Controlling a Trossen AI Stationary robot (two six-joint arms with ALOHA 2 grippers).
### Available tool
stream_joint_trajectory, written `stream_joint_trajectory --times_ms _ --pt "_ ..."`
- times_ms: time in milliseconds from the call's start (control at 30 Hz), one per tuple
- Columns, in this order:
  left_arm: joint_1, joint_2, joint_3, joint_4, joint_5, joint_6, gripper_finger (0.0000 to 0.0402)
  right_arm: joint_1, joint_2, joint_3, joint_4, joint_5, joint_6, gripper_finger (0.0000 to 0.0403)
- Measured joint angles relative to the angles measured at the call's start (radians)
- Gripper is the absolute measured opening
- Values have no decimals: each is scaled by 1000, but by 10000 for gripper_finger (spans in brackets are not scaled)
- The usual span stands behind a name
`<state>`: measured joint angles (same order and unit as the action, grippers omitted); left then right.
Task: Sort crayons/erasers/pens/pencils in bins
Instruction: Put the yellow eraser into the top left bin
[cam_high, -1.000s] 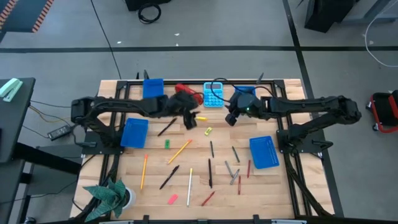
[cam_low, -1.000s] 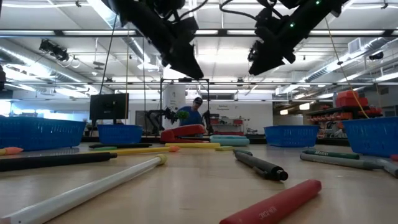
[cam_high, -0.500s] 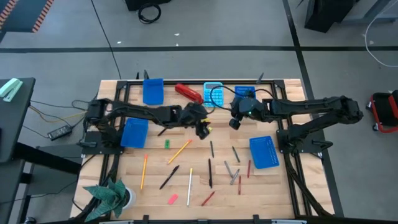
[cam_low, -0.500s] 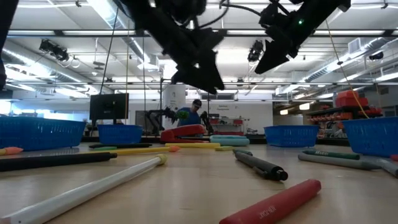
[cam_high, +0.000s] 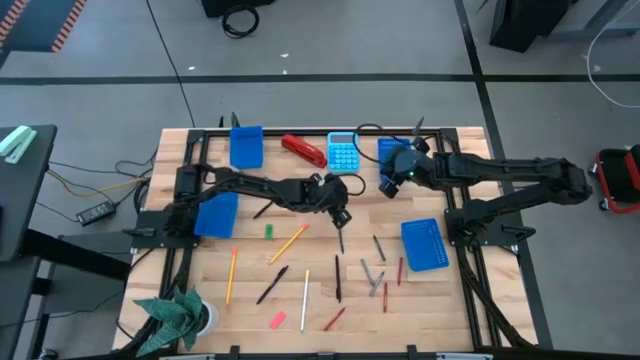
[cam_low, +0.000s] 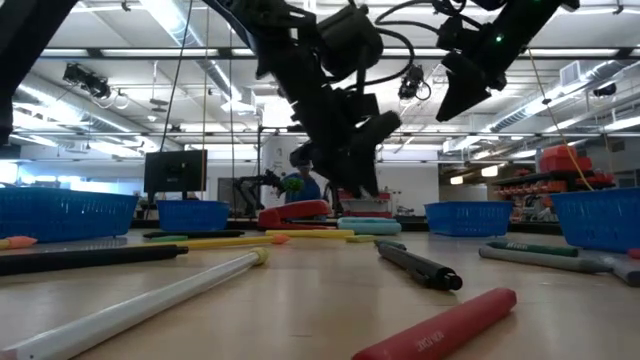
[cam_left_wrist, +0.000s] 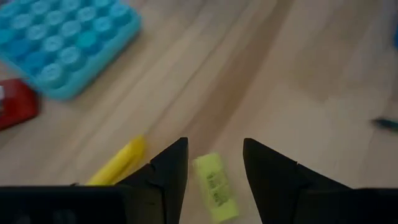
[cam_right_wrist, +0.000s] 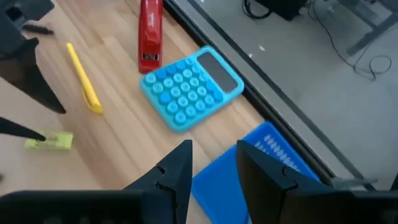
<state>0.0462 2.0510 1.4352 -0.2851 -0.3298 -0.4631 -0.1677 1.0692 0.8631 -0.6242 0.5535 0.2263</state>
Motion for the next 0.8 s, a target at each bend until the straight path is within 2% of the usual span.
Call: stream_joint_trajectory --times_ms 300,800 --pt "-6 74 -1 -1 39 -29 165 29 -13 0 -20 7 39 129" --pt "-4 127 1 1 22 -34 165 26 -11 0 -13 42 14 129"
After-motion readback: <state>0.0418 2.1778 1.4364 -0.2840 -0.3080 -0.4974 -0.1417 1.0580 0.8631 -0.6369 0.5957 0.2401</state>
